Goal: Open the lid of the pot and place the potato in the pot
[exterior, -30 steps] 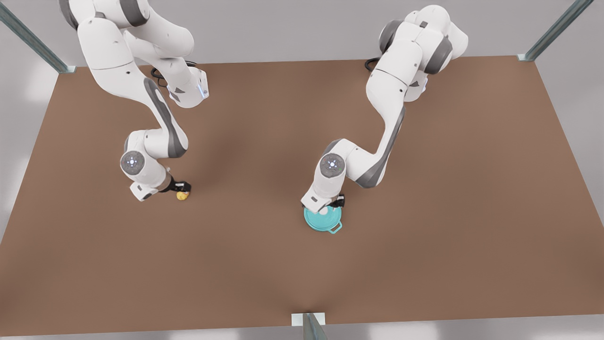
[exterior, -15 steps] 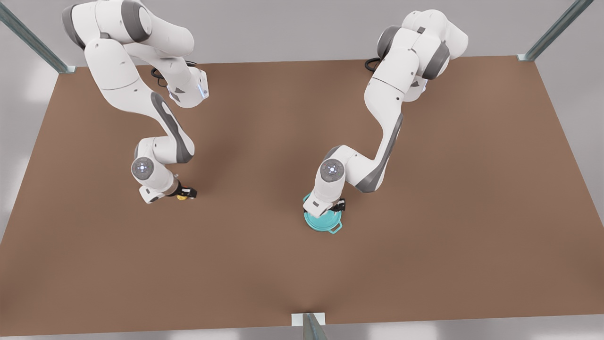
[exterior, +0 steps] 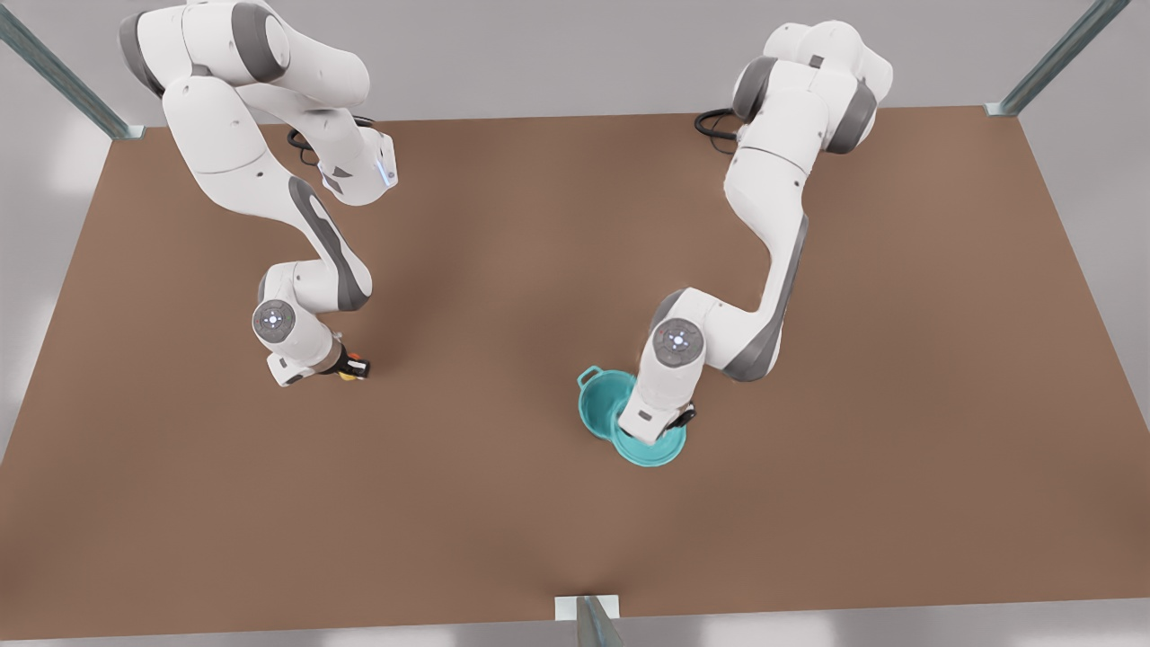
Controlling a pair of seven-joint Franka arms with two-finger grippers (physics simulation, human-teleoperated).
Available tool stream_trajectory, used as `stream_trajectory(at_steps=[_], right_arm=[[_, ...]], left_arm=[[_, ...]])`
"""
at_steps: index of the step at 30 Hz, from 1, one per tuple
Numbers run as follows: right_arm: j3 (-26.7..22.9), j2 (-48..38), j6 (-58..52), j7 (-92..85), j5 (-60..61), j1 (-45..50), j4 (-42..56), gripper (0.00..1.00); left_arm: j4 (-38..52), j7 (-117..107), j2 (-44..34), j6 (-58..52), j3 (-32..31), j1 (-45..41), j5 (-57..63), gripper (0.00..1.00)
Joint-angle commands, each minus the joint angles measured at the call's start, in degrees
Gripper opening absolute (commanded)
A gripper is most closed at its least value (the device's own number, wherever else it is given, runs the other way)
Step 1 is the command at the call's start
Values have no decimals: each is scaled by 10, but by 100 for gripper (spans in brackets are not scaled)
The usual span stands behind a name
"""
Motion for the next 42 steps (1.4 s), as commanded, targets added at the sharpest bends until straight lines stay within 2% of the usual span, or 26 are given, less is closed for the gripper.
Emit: stream_trajectory(at_steps=[1,3,7,11,12,13,17,18,20,21,22,24,25,29,32,42], right_arm=[[0,-1,-10,16,0,0,1,55],[0,-3,-16,17,0,0,1,54],[3,-22,-42,17,0,0,2,52],[29,-51,-80,14,29,0,9,51],[36,-55,-80,16,29,0,13,49],[42,-61,-85,18,30,0,18,49],[95,-74,-139,32,55,0,66,49],[107,-74,-140,46,54,1,76,49],[135,-74,-144,75,54,1,96,49],[149,-72,-144,93,54,1,105,49],[158,-71,-144,104,54,2,114,49],[165,-62,-144,127,55,23,146,49],[165,-55,-146,137,54,30,164,49],[166,-4,-146,197,54,91,241,49],[167,33,-146,217,54,117,289,49],[163,216,-138,301,48,234,509,47]], left_arm=[[-2,219,3,-66,0,57,-10,39],[-2,364,1,-115,-6,115,-20,39],[-1,390,48,-97,-10,112,-41,40],[8,389,79,-68,-23,116,-58,40],[22,388,79,-75,-24,116,-63,61],[32,389,76,-79,-25,119,-64,100],[33,389,68,-82,-22,120,-59,100],[34,391,25,-105,-20,137,-56,100],[3,409,-171,-333,-22,226,-85,100],[-164,408,-340,-301,-20,236,-86,100],[-360,411,-489,-174,-21,236,-79,100],[-255,410,-424,-218,-26,228,-78,100],[-247,413,-415,-219,-27,227,-46,100],[-247,408,-405,-218,-33,230,-41,100],[-226,410,-399,-225,-27,292,-46,100],[-226,405,-395,-238,-33,290,-52,100]])
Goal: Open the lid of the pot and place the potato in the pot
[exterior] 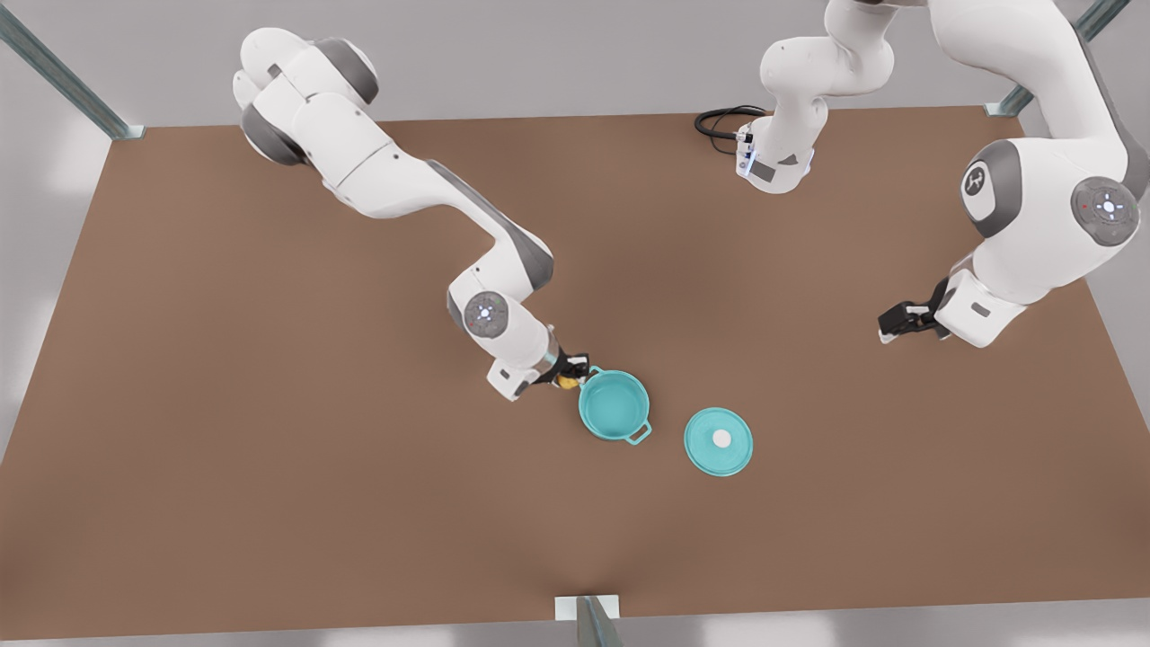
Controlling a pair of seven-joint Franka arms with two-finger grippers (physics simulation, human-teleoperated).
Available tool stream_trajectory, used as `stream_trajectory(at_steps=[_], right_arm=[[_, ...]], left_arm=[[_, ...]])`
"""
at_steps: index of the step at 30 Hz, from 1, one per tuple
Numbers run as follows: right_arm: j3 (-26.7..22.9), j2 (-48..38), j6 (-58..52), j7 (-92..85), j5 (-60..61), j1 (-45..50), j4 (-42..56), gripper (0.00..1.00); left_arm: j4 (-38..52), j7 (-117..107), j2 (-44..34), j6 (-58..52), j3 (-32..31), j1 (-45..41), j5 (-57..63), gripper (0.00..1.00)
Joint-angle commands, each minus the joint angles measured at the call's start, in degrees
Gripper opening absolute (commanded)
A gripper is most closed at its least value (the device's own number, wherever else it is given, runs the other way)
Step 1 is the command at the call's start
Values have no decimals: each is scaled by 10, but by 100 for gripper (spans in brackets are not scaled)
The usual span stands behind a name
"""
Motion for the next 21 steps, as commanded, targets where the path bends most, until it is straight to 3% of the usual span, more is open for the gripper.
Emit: stream_trajectory(at_steps=[1,4,12,13,14,15,17,18,20,21], right_arm=[[-1,29,2,148,-8,12,40,47],[-4,86,37,149,-9,34,107,46],[-19,153,105,149,-10,66,170,46],[-20,153,106,148,-10,66,170,55],[-30,153,106,148,-9,68,173,80],[-38,152,106,148,-9,74,173,96],[-38,148,98,148,-9,74,172,100],[-39,131,74,148,-6,73,172,100],[-118,8,-246,127,-12,65,163,100],[-143,-36,-357,33,-11,27,156,100]], left_arm=[[0,42,0,-5,0,5,-1,100],[0,42,0,-5,0,5,-1,100],[0,6,7,28,-1,-16,3,100],[0,4,7,27,-2,-18,3,100],[0,2,7,27,-3,-18,3,100],[0,2,7,27,-2,-17,1,100],[0,4,8,25,-2,-18,4,100],[0,6,8,25,-2,-18,4,100],[0,6,8,25,-2,-18,5,100],[0,5,8,25,-2,-18,6,100]])
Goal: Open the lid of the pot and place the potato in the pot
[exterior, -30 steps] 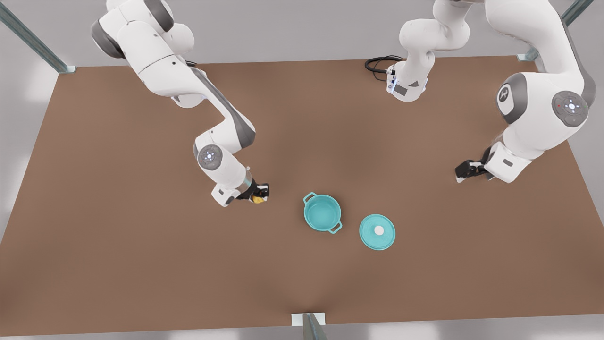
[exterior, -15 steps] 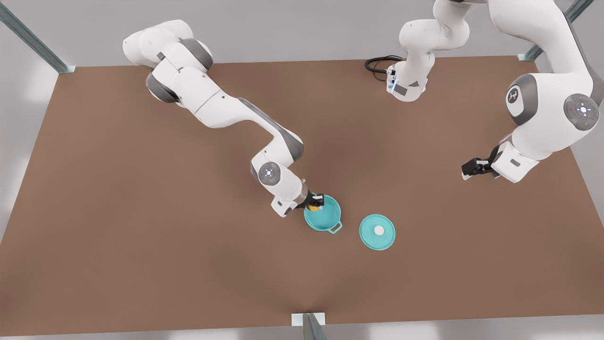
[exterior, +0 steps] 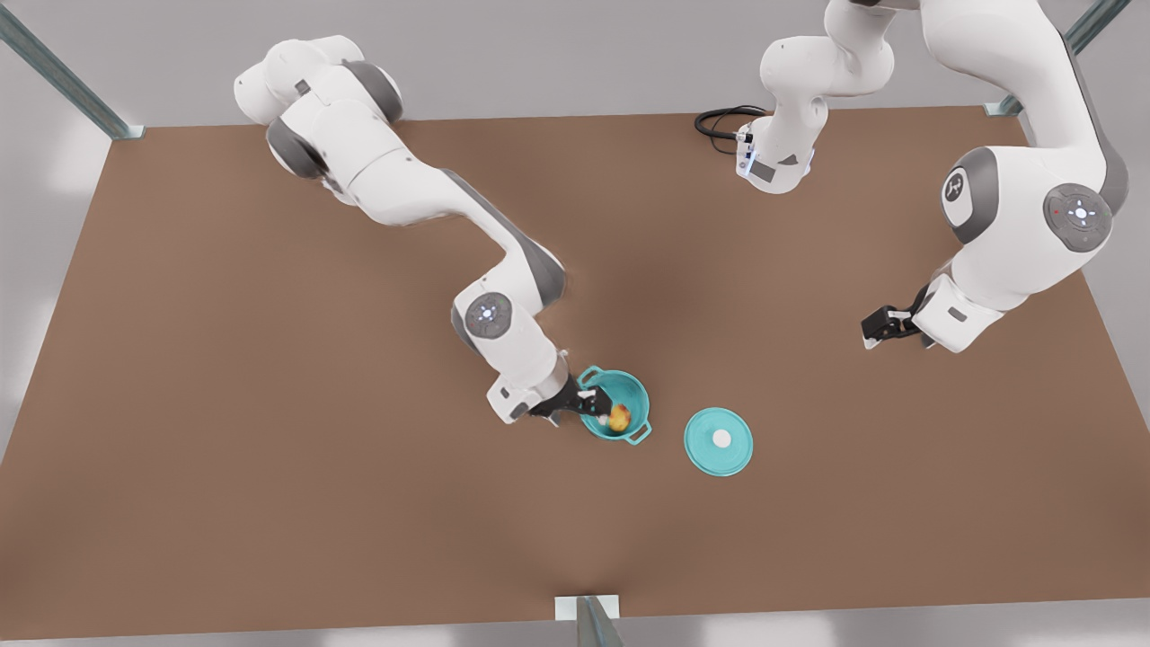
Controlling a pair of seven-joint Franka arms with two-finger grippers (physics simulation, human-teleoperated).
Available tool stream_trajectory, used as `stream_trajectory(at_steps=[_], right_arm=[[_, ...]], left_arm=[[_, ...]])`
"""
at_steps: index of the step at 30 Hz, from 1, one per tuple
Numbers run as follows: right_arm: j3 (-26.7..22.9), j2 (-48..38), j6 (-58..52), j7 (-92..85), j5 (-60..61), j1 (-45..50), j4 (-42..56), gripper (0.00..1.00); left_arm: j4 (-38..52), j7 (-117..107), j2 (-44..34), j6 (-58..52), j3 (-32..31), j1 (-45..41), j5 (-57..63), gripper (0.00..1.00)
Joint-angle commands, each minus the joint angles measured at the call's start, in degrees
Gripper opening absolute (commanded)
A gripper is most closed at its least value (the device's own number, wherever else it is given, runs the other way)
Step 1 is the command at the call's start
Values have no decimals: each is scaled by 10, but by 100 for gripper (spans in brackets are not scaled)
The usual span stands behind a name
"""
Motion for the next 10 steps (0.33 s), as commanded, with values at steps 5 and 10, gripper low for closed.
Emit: stream_trajectory(at_steps=[5,10], right_arm=[[-240,-197,-303,-422,-3,-48,-234,99],[-279,-227,-305,-462,-3,-48,-276,100]], left_arm=[[0,-3,0,3,0,0,2,100],[0,-6,0,4,-1,-1,1,100]])
